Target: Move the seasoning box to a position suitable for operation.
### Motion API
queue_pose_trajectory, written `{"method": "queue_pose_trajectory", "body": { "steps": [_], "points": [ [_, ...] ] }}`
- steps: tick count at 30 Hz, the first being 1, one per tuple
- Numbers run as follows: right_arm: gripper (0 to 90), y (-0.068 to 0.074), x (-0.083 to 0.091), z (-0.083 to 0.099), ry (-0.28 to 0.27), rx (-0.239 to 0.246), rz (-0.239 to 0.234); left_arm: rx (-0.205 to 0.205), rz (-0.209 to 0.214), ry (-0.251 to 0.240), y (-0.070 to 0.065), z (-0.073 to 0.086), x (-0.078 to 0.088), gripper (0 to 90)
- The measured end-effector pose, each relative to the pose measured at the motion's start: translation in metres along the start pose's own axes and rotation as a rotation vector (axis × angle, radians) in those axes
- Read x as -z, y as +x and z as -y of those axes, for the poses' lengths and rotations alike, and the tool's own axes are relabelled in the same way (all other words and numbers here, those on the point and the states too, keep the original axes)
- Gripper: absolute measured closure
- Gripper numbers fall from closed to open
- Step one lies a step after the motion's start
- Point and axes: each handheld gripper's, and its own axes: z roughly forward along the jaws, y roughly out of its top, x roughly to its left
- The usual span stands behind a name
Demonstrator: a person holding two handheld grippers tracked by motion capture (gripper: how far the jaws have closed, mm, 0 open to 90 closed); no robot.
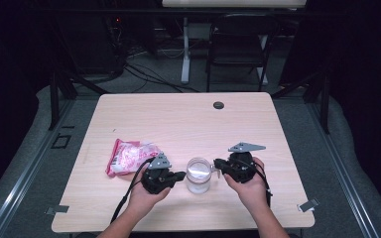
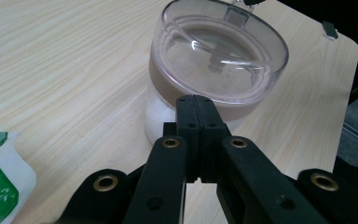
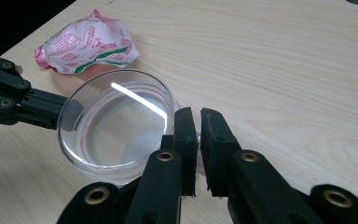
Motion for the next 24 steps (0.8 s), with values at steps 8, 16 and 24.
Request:
{"method": "queue_pose_trajectory", "body": {
  "steps": [8, 16, 24],
  "points": [
    [85.2, -0.0015, -0.0001, 0.0006, -0.004, -0.014, -0.006, 0.010, 0.042, -0.015, 0.0019, -0.0019, 0.0033, 90.0],
    [85.3, -0.0022, 0.0007, 0.0018, -0.004, -0.016, -0.007, -0.014, 0.042, -0.013, -0.0045, -0.0042, 0.0015, 90.0],
    [82.7, 0.0000, 0.0058, 0.0042, -0.005, -0.004, -0.001, -0.020, 0.052, -0.023, -0.0056, -0.0101, 0.0012, 90.0]
  ]
}}
